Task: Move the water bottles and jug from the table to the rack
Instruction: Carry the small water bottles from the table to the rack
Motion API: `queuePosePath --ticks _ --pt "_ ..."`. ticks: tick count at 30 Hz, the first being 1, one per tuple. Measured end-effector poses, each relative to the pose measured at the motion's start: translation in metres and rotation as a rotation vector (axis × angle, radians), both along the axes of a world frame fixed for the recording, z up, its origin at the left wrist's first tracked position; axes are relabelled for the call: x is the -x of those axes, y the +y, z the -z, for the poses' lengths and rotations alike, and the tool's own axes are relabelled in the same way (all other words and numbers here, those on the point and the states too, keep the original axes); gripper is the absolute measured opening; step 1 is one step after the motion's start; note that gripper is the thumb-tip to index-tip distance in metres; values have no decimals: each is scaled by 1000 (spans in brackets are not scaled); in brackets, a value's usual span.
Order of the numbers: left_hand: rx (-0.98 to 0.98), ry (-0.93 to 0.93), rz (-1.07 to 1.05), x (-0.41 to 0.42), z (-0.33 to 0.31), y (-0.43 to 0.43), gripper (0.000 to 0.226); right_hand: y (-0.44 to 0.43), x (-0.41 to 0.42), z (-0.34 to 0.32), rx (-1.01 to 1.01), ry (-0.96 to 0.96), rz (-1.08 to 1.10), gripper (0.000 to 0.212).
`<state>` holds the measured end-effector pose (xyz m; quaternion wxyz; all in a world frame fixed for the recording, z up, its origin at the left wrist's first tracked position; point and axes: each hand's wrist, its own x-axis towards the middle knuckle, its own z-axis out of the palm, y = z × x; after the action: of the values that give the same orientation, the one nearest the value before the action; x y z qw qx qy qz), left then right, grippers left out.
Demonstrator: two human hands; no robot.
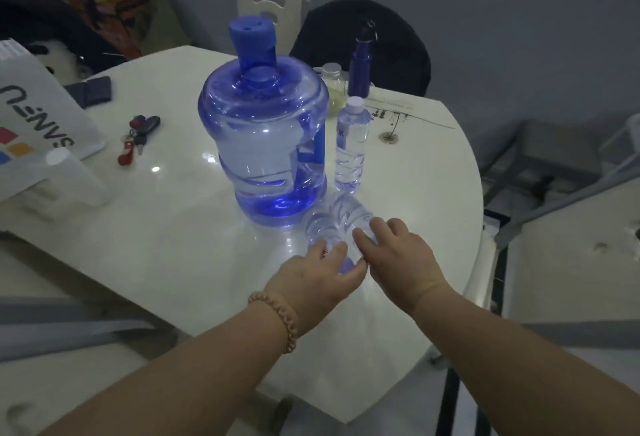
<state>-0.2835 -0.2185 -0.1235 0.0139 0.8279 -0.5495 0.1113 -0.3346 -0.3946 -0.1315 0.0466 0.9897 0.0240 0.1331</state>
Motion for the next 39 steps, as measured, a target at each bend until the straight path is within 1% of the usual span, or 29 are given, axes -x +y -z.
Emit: queuePosePath --ticks 5,6,8,10,11,12,14,16,18,20,22,24,25,26,28,30,33,35,39 --pt "-168 75 -69 23 18 3 50 9 28 48 -105 33 50 66" --pt "-187 99 -89 27 25 3 51 12 35 59 -121 46 53 65" --pt "-204 148 -110 31 36 3 50 17 44 73 -141 59 41 55" --pt "-184 183 -132 37 43 2 40 20 50 84 -152 33 18 41" --pt "-175 214 -153 40 45 1 39 21 51 87 -153 14 13 36" --pt "-199 247 -181 43 48 0 41 22 52 89 -146 12 18 34" --pt "-312 338 -253 47 51 0 40 26 50 88 -136 19 51 31" --pt "-314 386 -361 49 47 -5 38 29 42 83 -175 20 93 31" --pt "-212 376 -457 46 45 -12 35 31 32 78 -224 28 128 36" --pt "-90 344 -522 40 46 -20 37 29 19 74 -244 50 171 48" --pt "-87 378 -615 33 53 -27 54 29 11 69 -204 152 196 69" --pt "-164 474 -707 26 71 -30 76 31 5 72 -178 267 215 81" --pt "-180 503 -714 24 82 -31 80 34 5 76 -163 309 236 83" --pt "-185 496 -684 22 95 -33 79 37 6 78 -144 317 249 82" --pt "-197 454 -618 19 106 -37 80 39 6 79 -135 279 274 75" --pt "-162 492 -646 22 101 -40 78 37 7 82 -153 261 284 69" --pt "-95 556 -687 31 81 -45 76 35 7 80 -166 204 277 66" --pt "-87 526 -665 33 76 -47 74 36 12 80 -171 206 291 69" --pt "-151 492 -582 37 75 -43 74 35 46 77 -164 253 359 73"
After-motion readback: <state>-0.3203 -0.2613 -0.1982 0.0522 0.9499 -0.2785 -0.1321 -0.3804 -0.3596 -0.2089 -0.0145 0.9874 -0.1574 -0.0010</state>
